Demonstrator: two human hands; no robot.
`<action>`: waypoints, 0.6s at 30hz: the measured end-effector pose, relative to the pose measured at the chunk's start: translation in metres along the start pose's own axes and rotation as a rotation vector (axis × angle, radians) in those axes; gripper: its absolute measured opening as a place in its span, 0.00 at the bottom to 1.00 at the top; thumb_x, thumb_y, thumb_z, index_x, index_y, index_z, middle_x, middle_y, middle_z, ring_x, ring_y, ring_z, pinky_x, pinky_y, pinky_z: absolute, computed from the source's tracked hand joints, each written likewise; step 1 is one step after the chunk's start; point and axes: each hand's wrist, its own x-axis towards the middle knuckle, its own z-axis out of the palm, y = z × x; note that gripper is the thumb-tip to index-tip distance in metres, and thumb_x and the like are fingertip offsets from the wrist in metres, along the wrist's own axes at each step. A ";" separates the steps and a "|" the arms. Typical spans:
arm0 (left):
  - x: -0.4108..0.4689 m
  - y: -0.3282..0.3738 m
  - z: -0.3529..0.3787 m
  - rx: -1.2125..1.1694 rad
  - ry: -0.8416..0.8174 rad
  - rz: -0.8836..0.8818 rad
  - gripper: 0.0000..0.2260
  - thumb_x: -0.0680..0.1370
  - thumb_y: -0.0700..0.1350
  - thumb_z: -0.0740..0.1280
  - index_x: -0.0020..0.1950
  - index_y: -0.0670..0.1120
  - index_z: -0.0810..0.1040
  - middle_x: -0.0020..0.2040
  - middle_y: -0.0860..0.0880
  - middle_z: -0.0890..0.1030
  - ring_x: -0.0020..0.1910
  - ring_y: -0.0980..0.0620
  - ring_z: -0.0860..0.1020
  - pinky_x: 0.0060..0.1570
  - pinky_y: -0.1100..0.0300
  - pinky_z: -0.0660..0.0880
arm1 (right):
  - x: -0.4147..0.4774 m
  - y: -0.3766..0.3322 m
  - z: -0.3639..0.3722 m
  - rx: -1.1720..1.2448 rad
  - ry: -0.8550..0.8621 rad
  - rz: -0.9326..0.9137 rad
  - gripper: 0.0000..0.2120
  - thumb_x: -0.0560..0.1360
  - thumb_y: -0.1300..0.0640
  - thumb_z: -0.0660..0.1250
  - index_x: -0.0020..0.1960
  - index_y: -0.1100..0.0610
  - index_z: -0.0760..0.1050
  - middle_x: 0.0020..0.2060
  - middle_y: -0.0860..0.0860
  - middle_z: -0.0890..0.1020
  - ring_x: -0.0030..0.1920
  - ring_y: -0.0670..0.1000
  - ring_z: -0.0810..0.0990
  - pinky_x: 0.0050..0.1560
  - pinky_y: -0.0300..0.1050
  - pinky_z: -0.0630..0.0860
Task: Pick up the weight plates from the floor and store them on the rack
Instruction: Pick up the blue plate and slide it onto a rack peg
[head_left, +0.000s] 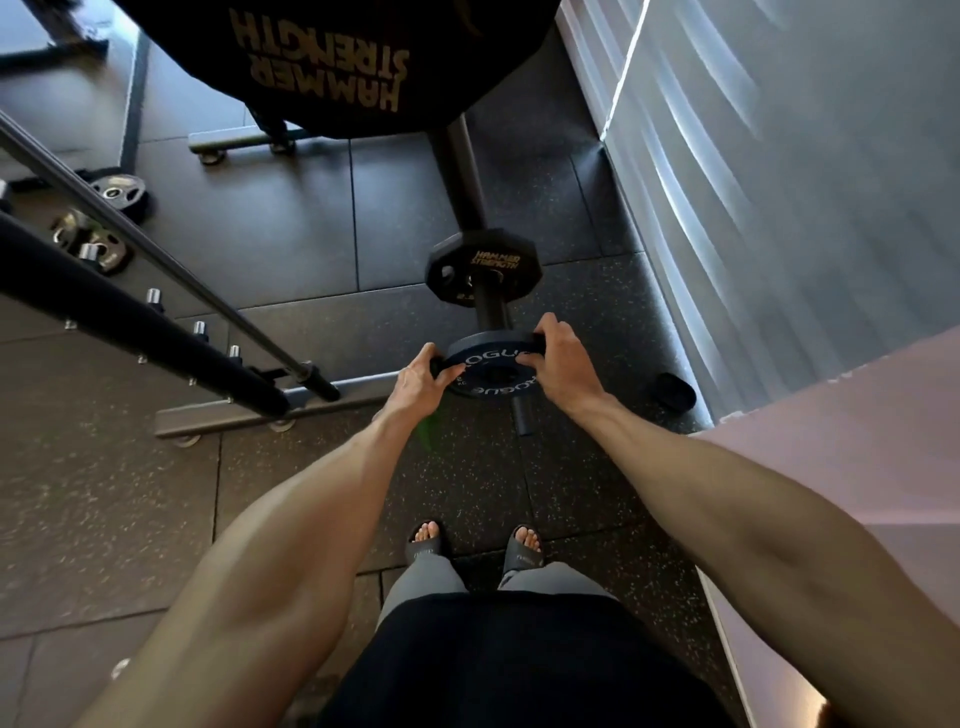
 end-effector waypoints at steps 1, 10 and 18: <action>0.000 0.001 0.001 -0.002 0.022 -0.003 0.16 0.81 0.53 0.65 0.63 0.45 0.70 0.59 0.43 0.80 0.57 0.41 0.77 0.55 0.48 0.74 | 0.003 -0.001 0.000 -0.025 0.007 -0.021 0.11 0.77 0.59 0.70 0.51 0.53 0.67 0.49 0.53 0.75 0.47 0.50 0.77 0.49 0.45 0.79; 0.025 0.021 0.005 -0.045 0.181 -0.115 0.14 0.81 0.53 0.64 0.63 0.47 0.70 0.59 0.40 0.80 0.59 0.38 0.77 0.59 0.42 0.75 | 0.046 -0.016 -0.009 -0.307 0.108 -0.069 0.16 0.75 0.54 0.73 0.59 0.57 0.74 0.57 0.58 0.73 0.59 0.55 0.73 0.51 0.50 0.78; 0.056 0.030 -0.005 -0.073 0.202 -0.164 0.15 0.81 0.55 0.64 0.62 0.48 0.70 0.57 0.40 0.80 0.58 0.38 0.78 0.59 0.41 0.76 | 0.076 -0.025 -0.007 -0.315 0.147 -0.075 0.16 0.74 0.54 0.74 0.57 0.57 0.74 0.56 0.57 0.71 0.59 0.55 0.72 0.50 0.50 0.79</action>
